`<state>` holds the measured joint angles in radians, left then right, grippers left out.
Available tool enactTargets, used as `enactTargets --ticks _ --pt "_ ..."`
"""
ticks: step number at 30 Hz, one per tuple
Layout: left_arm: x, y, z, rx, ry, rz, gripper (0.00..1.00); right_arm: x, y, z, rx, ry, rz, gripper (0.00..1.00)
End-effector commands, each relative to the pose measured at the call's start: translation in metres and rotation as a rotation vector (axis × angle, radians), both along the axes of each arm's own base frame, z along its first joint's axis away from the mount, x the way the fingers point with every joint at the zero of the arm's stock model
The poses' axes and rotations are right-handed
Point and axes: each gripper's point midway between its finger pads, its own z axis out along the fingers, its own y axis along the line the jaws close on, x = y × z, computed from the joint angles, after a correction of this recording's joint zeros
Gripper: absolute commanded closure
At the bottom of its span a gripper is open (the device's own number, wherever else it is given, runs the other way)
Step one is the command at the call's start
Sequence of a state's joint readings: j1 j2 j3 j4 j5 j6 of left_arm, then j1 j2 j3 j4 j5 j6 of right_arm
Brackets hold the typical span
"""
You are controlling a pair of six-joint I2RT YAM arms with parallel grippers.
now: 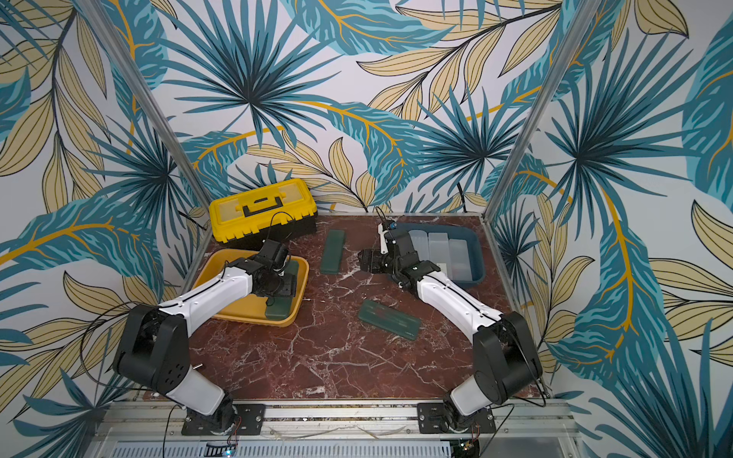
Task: Place the pencil cases by color into the storage box
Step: Place the pencil case at the storage box.
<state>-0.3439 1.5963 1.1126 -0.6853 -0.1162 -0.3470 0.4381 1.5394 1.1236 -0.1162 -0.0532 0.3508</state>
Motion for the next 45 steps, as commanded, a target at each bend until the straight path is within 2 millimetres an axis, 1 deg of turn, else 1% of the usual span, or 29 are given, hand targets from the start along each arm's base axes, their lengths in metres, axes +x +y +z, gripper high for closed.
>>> enactTargets --ticks 1,12,22,32,37,40,43,45 --pt "0.001 -0.001 -0.008 0.014 -0.003 -0.009 0.40 0.002 0.001 -0.007 -0.010 0.002 0.005 0.07" --pt "-0.002 -0.008 -0.033 0.017 0.043 -0.026 0.39 0.002 0.000 -0.014 -0.014 0.016 0.001 0.07" --pt "0.003 -0.014 -0.040 -0.003 0.036 -0.028 0.37 0.003 0.000 -0.019 -0.020 0.026 0.000 0.07" --pt "0.005 -0.015 -0.047 -0.003 0.043 -0.023 0.35 0.003 0.001 -0.022 -0.023 0.032 0.001 0.07" --pt "0.005 -0.015 -0.051 -0.005 0.043 -0.019 0.31 0.003 0.001 -0.024 -0.025 0.035 0.001 0.07" --pt "0.005 -0.014 -0.050 -0.006 0.034 -0.013 0.26 0.004 0.001 -0.024 -0.024 0.035 0.000 0.07" --pt "0.006 -0.013 -0.046 -0.005 0.020 -0.007 0.18 0.004 0.001 -0.025 -0.023 0.038 0.001 0.07" --pt "0.008 -0.013 -0.040 -0.011 -0.003 -0.003 0.14 0.005 0.001 -0.025 -0.023 0.038 0.000 0.07"
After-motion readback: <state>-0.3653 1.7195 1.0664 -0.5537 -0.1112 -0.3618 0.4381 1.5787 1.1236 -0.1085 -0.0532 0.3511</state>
